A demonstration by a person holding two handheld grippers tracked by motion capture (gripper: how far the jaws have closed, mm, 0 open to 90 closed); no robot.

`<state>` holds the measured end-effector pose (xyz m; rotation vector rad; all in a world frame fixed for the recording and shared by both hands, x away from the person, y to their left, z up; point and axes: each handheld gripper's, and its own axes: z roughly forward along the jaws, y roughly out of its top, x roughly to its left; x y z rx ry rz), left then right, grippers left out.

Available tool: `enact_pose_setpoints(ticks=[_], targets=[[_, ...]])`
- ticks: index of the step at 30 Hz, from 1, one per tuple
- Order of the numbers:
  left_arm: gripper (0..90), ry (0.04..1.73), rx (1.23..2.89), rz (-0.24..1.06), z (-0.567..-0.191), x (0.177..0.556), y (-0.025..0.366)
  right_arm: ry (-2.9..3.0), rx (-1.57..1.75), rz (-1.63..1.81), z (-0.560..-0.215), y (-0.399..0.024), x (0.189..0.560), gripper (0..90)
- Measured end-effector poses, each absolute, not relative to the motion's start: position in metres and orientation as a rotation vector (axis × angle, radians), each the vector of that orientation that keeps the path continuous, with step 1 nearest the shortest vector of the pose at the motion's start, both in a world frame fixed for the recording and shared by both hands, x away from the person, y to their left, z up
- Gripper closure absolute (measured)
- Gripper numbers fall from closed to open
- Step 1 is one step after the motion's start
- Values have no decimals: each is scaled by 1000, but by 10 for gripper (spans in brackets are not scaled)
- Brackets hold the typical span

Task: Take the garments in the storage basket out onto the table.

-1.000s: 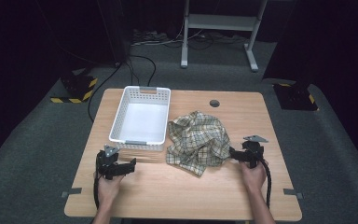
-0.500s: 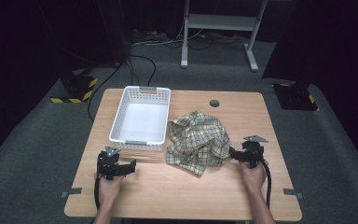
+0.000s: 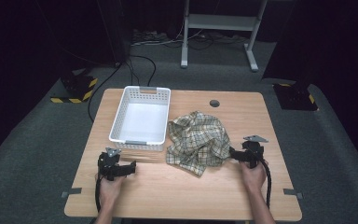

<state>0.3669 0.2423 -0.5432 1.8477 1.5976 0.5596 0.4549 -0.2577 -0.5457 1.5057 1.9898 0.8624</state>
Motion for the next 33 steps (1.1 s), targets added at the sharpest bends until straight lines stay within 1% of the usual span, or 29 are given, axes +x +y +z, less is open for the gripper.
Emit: enact_pose_setpoints(ticks=[6,24,33], targets=[[56,1604,1838,569,-544,368,241,1990,1506,862,-546,-258,455,126],[47,1605,1838,661,-549,374,237,1990,1506,862,-546,-258,455,126],[49,1610,1840,669,-549,375,236,1990,1506,862,-546,-258,455,126]])
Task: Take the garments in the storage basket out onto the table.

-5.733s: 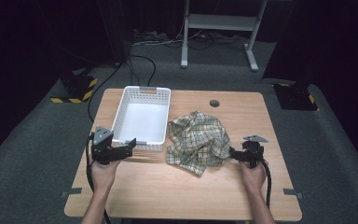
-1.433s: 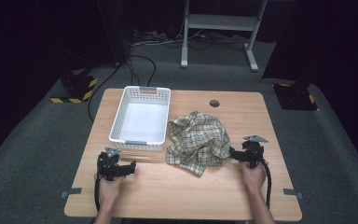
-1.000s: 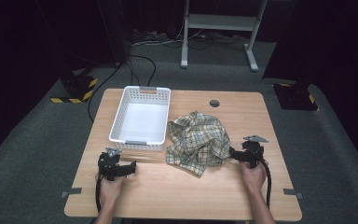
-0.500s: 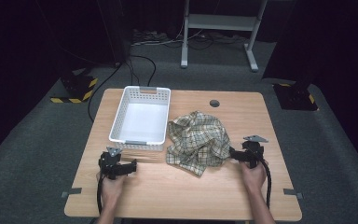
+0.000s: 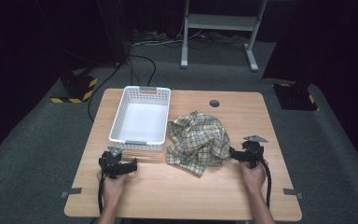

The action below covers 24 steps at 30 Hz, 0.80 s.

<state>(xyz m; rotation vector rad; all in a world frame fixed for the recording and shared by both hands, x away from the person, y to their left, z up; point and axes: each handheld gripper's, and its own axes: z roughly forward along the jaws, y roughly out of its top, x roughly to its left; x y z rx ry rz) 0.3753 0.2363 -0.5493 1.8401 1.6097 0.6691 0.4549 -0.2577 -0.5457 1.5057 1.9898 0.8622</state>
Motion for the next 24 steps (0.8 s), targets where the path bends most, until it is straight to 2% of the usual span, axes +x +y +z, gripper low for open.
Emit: enact_pose_setpoints(ticks=[24], targets=[[30,1609,1857,674,-550,379,236,1990,1506,862,-546,-258,455,126]])
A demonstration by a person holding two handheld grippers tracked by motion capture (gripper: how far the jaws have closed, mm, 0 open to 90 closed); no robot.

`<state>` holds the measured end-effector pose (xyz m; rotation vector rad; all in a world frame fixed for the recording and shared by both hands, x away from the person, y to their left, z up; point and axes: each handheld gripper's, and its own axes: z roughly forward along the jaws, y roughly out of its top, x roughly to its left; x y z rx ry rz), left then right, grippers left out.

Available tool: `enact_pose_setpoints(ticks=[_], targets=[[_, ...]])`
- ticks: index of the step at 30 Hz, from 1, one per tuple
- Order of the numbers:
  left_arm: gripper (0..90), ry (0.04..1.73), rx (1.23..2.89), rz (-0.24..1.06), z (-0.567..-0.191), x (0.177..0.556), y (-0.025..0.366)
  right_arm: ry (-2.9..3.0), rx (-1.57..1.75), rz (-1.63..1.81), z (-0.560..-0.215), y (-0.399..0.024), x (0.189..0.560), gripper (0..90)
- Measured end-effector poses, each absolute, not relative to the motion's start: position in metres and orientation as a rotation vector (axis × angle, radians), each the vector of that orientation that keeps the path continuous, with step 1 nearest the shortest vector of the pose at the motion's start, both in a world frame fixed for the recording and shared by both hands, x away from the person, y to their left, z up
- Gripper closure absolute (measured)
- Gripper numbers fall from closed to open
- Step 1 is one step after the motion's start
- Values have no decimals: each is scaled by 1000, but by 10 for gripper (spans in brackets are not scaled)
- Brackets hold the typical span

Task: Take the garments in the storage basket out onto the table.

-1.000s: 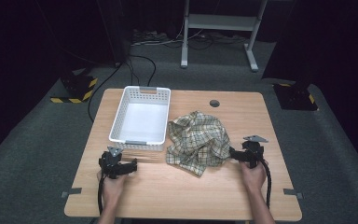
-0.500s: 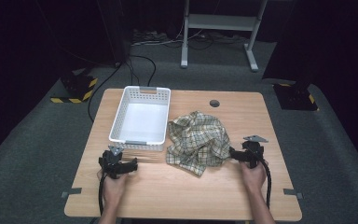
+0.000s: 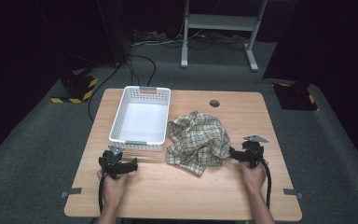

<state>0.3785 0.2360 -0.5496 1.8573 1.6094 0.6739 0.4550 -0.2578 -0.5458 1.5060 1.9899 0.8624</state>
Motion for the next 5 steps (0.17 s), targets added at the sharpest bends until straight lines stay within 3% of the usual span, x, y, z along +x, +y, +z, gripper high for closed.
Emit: enact_pose_setpoints(ticks=[5], targets=[[28,1608,1859,673,-550,379,236,1990,1506,863,-546,-258,455,125]])
